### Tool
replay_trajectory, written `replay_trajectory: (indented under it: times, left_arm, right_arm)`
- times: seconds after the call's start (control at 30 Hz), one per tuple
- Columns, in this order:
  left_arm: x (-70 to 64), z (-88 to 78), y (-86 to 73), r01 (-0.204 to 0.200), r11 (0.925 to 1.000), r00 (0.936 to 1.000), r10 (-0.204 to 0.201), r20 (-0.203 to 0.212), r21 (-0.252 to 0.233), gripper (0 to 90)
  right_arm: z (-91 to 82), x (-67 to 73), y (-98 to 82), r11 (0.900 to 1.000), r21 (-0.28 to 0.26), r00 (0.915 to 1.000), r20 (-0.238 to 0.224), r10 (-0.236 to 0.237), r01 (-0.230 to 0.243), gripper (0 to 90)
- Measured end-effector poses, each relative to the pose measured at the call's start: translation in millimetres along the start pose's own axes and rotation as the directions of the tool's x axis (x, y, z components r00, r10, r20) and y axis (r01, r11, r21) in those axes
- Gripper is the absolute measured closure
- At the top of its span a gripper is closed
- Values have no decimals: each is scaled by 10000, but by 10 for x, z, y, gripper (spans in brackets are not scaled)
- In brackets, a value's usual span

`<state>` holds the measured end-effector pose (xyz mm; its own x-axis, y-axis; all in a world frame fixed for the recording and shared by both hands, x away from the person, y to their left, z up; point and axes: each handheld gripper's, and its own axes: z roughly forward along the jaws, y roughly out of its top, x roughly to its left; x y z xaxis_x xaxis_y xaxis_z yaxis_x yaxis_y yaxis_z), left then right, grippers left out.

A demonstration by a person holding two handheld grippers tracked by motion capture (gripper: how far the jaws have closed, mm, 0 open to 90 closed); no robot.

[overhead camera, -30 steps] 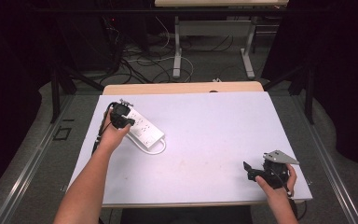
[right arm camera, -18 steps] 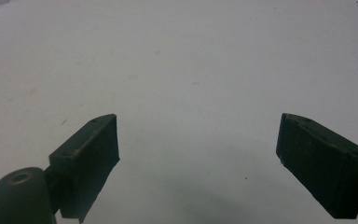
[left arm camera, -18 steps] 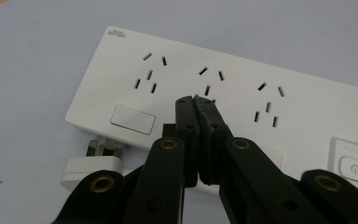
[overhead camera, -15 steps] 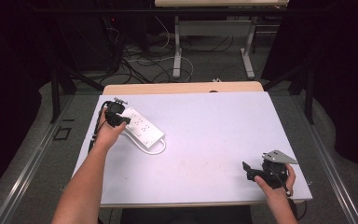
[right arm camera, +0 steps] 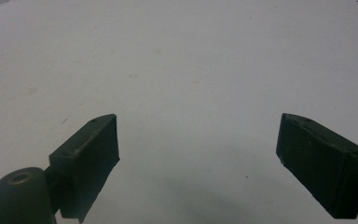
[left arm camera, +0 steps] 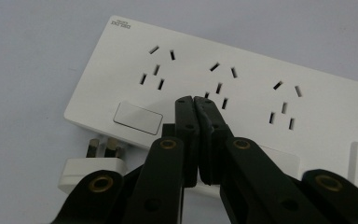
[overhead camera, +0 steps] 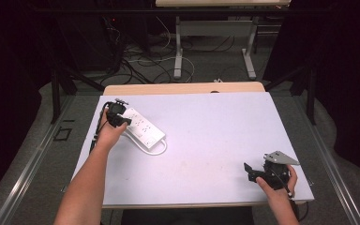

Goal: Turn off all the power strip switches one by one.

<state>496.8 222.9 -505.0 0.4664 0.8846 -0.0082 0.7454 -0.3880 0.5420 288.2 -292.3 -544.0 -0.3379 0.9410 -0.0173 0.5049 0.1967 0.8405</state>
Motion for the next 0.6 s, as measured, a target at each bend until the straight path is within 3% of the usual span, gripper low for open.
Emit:
replay_trajectory:
  times: [0.27,0.3,0.6]
  left_arm:
    - [19,72,-7,247,9996,9996,-248,115,117,887]
    - [28,77,-5,105,9999,9999,-106,129,118,886]
    - [39,100,-23,254,9994,9996,-256,79,243,880]
  right_arm:
    - [6,-7,-4,10000,27,10000,-33,-48,48,123]
    - [7,-8,-3,10000,24,10000,-21,-78,78,123]
    - [-1,-8,-1,10000,-5,10000,48,-19,19,123]
